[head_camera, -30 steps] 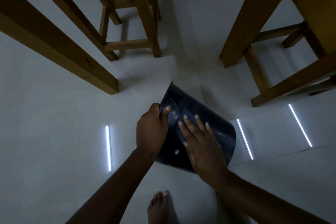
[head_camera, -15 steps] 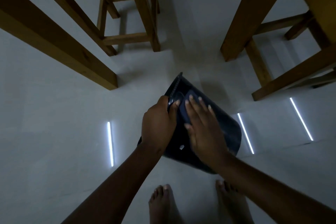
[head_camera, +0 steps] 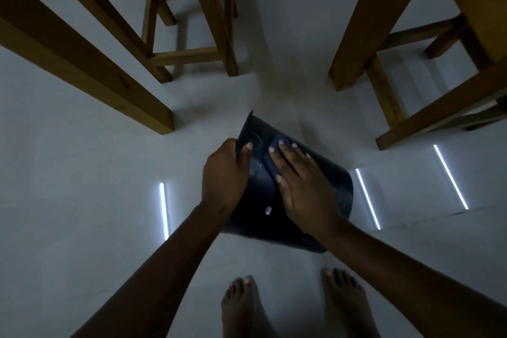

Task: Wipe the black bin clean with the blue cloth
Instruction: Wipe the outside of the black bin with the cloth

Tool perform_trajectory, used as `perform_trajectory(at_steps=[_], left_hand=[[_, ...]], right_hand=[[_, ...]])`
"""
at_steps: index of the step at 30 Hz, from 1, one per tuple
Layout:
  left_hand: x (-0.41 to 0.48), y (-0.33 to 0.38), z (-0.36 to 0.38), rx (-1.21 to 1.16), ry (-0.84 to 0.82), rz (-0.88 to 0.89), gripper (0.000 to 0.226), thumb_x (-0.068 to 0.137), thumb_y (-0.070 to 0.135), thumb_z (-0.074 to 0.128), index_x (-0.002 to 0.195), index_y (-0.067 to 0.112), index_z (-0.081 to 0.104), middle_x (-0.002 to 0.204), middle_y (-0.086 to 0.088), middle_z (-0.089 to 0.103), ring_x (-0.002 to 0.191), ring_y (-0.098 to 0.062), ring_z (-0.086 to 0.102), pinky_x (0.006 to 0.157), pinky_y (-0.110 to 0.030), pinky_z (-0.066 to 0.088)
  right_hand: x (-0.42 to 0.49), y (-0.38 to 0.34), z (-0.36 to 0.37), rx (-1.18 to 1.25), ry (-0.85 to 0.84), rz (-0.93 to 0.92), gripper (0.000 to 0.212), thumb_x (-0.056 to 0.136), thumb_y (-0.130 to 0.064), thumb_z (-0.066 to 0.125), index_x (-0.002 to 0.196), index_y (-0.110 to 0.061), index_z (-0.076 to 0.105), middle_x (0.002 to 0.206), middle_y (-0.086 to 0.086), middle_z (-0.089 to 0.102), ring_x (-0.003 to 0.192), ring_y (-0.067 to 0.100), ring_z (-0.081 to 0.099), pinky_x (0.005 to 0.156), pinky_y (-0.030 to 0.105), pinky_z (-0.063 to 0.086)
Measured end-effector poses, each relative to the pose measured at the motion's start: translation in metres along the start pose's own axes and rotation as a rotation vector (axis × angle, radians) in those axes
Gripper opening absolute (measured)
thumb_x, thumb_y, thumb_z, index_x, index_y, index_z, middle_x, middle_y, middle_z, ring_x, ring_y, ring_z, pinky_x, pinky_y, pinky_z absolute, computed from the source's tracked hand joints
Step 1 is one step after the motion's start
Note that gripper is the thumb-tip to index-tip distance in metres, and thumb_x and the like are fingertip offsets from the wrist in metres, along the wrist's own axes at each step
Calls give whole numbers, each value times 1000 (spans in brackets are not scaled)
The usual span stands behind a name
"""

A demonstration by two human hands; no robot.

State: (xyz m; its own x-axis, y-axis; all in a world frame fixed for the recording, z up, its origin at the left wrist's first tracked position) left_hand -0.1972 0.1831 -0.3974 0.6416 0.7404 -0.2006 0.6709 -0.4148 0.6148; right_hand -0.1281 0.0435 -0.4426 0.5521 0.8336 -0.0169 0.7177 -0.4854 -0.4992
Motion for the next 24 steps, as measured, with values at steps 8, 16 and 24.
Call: perform_trajectory(at_steps=[8, 16, 24], left_hand=[[-16, -11, -5, -169, -292, 82, 32, 100, 37, 41, 130, 30, 49, 114, 18, 58, 103, -1, 56, 77, 0, 40], [13, -10, -15, 98, -78, 137, 29, 101, 33, 39, 107, 16, 62, 96, -4, 70, 83, -20, 65, 78, -34, 54], [10, -17, -7, 100, -60, 86, 29, 102, 29, 37, 107, 15, 62, 99, -4, 70, 84, -20, 66, 80, -30, 53]], right_hand=[[33, 40, -12, 267, 45, 157, 50, 100, -32, 28, 145, -14, 37, 150, 7, 41, 137, 22, 41, 114, 30, 30], [-34, -22, 17, 105, -21, -120, 48, 102, -32, 26, 150, -29, 22, 160, -6, 20, 148, 20, 16, 119, 36, 18], [-37, -18, 15, 109, 12, 45, 45, 101, -28, 32, 146, -23, 35, 156, -4, 30, 145, 18, 23, 114, 35, 28]])
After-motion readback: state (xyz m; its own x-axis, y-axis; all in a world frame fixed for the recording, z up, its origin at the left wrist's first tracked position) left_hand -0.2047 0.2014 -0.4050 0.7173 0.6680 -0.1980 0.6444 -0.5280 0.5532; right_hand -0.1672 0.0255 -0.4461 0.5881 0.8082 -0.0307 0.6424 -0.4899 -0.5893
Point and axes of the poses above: each hand's wrist, its own x-axis towards the middle knuckle, its own z-axis out of the palm, y = z × x, the point moved 6 cm from there along x, towards the middle knuckle
